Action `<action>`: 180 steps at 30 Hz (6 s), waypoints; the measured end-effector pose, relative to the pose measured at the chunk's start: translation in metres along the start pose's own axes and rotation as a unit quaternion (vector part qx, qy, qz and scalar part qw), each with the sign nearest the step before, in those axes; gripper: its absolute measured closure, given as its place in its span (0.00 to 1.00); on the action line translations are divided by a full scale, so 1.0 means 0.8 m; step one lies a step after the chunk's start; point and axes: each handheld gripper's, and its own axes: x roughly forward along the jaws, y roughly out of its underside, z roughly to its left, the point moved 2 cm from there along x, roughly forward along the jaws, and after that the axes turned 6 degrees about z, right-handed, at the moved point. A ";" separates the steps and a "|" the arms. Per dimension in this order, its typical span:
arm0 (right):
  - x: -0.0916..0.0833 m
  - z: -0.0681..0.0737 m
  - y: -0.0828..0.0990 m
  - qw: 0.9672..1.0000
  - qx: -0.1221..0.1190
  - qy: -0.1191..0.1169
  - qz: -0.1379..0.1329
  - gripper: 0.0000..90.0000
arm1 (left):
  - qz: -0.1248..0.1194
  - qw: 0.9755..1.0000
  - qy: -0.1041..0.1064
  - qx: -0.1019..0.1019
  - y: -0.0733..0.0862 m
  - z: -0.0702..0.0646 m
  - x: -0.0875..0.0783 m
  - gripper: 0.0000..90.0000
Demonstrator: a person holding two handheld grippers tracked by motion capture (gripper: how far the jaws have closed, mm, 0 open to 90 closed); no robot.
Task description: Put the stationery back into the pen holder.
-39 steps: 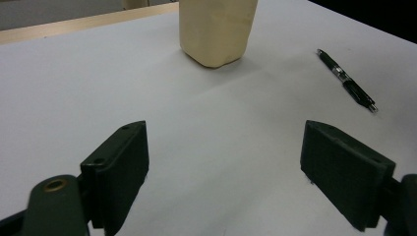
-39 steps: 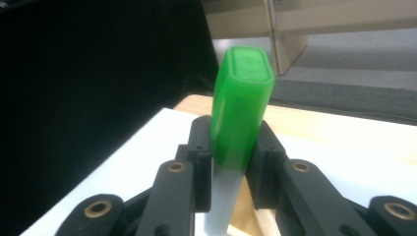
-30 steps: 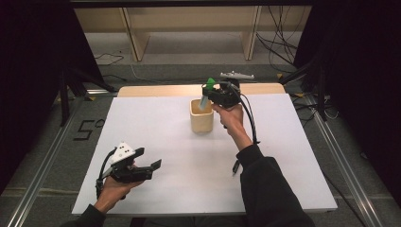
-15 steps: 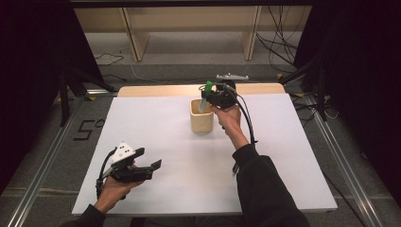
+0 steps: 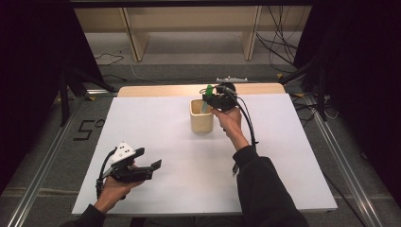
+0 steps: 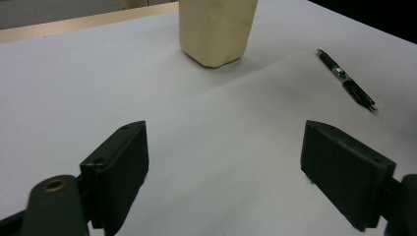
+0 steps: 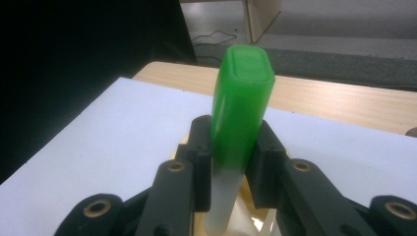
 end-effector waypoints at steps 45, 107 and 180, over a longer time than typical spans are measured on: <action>-0.117 -0.044 0.108 1.000 0.004 -0.002 0.027 0.36 | -0.003 1.000 -0.005 0.000 -0.001 0.002 -0.001 0.20; -0.084 -0.052 0.208 0.973 0.035 0.131 0.190 0.55 | -0.014 1.000 0.000 0.000 -0.003 0.000 -0.003 0.20; -0.086 -0.045 0.189 0.957 -0.017 0.155 0.243 0.89 | -0.015 1.000 0.002 0.003 -0.004 0.000 -0.004 0.20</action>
